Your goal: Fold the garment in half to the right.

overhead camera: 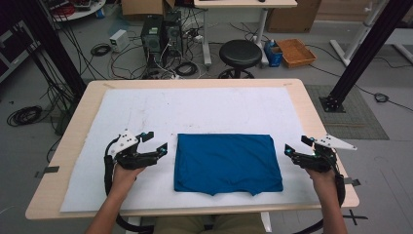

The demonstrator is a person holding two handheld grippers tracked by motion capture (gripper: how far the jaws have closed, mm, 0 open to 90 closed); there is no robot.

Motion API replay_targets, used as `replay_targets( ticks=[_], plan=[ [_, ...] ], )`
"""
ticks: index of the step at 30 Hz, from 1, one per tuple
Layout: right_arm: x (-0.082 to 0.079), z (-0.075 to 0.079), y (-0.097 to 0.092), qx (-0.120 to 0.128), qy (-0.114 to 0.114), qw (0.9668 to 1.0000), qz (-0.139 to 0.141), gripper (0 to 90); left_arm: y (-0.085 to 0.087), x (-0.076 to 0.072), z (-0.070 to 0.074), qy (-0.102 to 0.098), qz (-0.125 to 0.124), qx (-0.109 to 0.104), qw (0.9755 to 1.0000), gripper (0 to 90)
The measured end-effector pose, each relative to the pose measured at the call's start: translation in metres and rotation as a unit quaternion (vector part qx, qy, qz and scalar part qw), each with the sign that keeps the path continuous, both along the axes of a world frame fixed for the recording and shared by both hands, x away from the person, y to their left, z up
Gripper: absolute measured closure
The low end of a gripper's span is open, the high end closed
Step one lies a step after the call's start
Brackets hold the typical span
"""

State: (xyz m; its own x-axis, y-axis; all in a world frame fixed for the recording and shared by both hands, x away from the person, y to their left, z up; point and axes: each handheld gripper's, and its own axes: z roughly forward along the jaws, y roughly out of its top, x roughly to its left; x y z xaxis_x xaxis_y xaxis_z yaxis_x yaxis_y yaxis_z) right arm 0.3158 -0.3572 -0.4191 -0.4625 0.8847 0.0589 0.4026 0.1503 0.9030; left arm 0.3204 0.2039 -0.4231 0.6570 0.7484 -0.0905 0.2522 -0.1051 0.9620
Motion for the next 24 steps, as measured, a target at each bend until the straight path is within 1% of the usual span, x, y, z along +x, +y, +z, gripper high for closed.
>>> replay_targets(
  ticks=[3,5,6,7,10,11,12,14,16,18,20,23,24],
  plan=[
    [-0.001,-0.001,0.001,-0.002,0.004,1.0,0.001,21.0,-0.002,-0.001,0.001,0.006,-0.001,0.009,0.9999,26.5],
    [-0.001,0.0,0.001,-0.002,0.001,1.0,0.002,21.0,-0.005,-0.003,0.001,0.018,0.0,0.011,0.9998,26.5],
    [-0.001,0.0,0.001,-0.002,0.001,1.0,0.002,20.9,-0.007,-0.004,0.002,0.027,0.0,0.011,0.9996,26.5],
    [-0.001,0.001,0.001,-0.002,0.0,1.0,0.002,21.0,-0.009,-0.005,0.003,0.029,-0.001,0.011,0.9995,26.5],
    [0.0,0.001,0.0,-0.001,0.0,1.0,0.004,21.0,-0.019,-0.01,0.003,0.048,-0.006,0.023,0.9986,26.4],
    [0.0,0.0,0.001,0.0,0.0,1.0,0.005,21.0,-0.023,-0.013,0.003,0.057,-0.008,0.023,0.9981,26.4],
    [0.0,0.0,0.001,0.0,0.001,1.0,0.006,21.0,-0.028,-0.017,0.001,0.07,-0.013,0.026,0.9971,26.4],
    [0.001,-0.001,0.002,0.005,0.001,1.0,0.008,21.0,-0.036,-0.023,-0.004,0.089,-0.015,0.035,0.9953,26.5],
    [0.002,-0.002,0.005,0.01,0.005,0.9999,0.01,20.9,-0.045,-0.028,-0.011,0.113,-0.014,0.045,0.9925,26.5],
    [0.003,-0.003,0.009,0.004,0.007,0.9998,0.019,21.0,-0.052,-0.033,-0.015,0.13,-0.012,0.062,0.9895,26.5],
    [0.003,-0.003,0.012,0.002,0.01,0.9997,0.023,21.0,-0.057,-0.038,-0.018,0.141,-0.008,0.076,0.9871,26.5],
    [0.004,-0.003,0.013,0.001,0.008,0.9997,0.024,20.9,-0.059,-0.045,-0.022,0.147,0.011,0.104,0.9836,26.7],
    [0.004,-0.003,0.014,0.001,0.009,0.9997,0.024,21.0,-0.059,-0.047,-0.022,0.149,0.018,0.107,0.9828,27.1]
  ],
)
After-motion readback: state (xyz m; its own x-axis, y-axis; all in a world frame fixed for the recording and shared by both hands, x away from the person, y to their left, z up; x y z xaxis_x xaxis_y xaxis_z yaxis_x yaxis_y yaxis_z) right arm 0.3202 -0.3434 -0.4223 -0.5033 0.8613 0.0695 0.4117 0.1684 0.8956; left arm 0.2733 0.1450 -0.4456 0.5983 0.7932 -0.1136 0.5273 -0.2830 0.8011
